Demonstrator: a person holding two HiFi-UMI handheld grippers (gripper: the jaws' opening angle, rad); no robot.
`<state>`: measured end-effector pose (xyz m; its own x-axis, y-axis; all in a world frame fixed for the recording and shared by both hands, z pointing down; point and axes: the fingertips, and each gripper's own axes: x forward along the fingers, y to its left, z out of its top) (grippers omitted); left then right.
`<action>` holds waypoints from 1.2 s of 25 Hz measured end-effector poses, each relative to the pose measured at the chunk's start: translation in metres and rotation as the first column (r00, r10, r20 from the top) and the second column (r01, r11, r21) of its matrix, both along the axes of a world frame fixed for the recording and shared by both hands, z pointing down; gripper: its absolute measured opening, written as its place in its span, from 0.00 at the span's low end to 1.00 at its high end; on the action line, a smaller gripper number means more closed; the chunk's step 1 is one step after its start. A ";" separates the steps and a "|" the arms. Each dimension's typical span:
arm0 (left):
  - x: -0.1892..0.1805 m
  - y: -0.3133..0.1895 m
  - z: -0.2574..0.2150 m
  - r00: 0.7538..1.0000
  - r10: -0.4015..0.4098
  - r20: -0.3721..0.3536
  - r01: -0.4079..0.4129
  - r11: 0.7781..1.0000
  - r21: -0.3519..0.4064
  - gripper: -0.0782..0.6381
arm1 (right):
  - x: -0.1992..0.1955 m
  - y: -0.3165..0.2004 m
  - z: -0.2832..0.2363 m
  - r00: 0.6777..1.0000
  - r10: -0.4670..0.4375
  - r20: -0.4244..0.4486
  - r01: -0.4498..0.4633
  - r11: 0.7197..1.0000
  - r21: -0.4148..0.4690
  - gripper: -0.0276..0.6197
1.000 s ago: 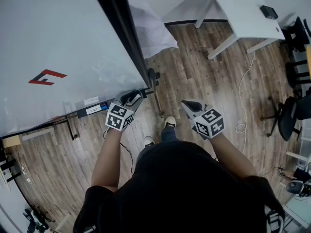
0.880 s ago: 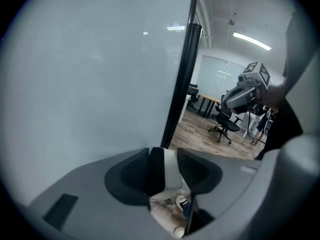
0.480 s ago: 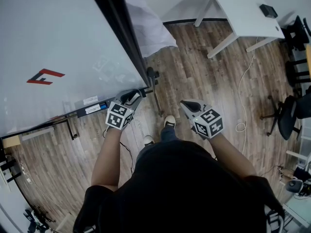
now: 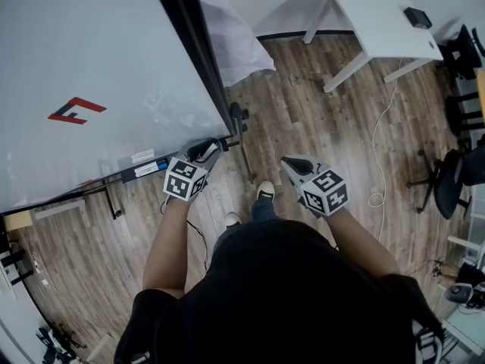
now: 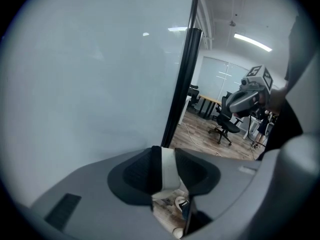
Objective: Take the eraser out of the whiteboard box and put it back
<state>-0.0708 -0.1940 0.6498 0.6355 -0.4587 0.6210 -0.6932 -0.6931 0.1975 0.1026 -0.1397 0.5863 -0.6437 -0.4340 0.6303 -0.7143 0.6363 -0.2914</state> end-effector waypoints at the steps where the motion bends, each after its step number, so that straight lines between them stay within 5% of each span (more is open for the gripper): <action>1: 0.000 0.000 -0.003 1.000 0.000 -0.001 0.000 1.000 0.004 0.32 | -0.001 0.001 -0.001 1.000 -0.001 0.000 0.001 1.000 0.001 0.03; 30: -0.021 0.013 -0.072 0.994 -0.009 -0.105 0.020 0.994 0.105 0.32 | -0.023 0.030 -0.031 1.000 -0.011 0.012 0.010 0.998 0.066 0.03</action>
